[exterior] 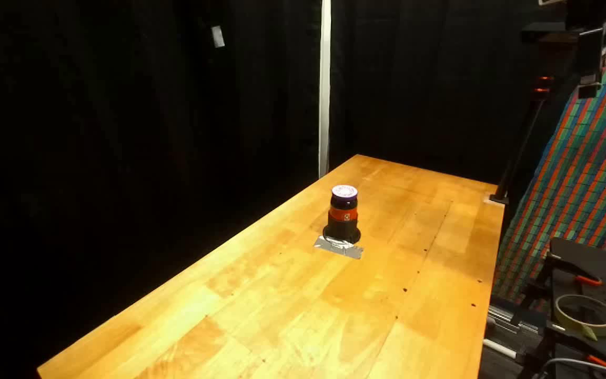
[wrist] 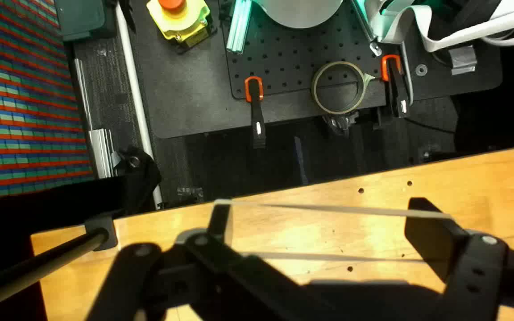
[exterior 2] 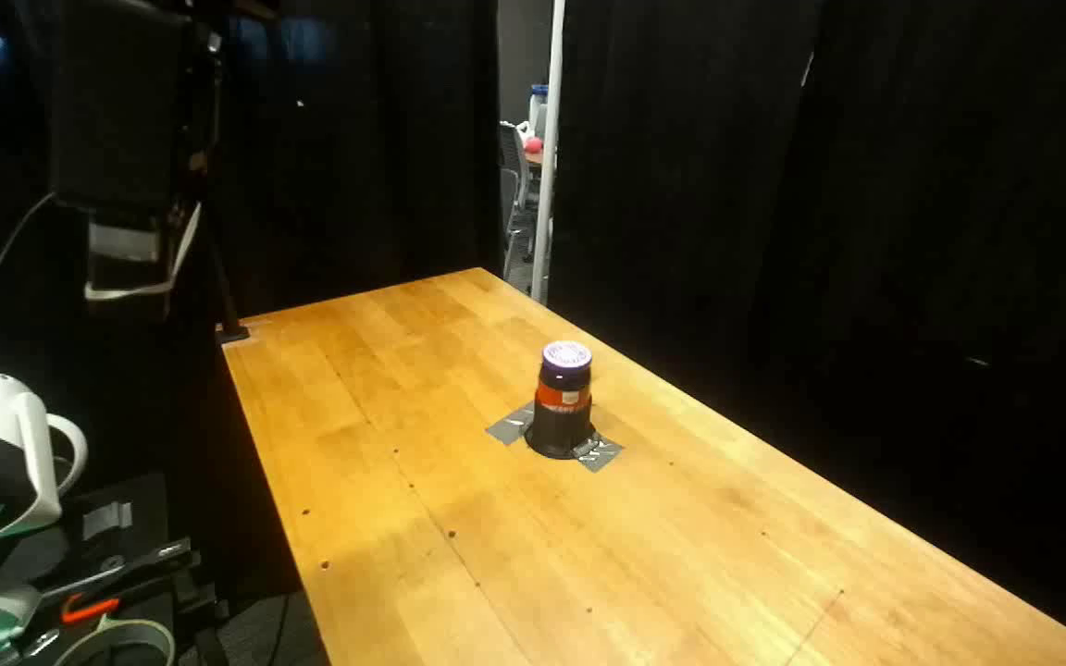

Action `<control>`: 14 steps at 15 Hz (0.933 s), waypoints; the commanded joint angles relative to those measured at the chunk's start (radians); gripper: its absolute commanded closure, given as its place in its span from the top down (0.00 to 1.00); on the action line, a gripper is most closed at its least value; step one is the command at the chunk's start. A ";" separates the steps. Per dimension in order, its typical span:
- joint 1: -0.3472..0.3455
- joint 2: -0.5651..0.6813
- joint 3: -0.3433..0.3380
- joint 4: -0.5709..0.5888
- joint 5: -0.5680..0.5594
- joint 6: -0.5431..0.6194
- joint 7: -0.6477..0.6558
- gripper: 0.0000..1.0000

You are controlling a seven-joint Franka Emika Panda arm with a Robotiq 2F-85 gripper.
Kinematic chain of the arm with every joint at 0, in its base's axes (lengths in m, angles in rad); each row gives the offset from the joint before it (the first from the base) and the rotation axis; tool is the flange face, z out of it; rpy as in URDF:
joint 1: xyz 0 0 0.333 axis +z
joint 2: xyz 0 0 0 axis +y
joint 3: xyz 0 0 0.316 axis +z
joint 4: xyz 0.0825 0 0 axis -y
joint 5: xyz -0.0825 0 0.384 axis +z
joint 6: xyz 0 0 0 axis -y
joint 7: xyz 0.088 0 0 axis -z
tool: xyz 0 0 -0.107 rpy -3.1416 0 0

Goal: Put the elastic around the bottle

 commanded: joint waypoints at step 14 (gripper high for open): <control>0.065 0.293 0.159 0.237 -0.015 0.049 0.203 1.00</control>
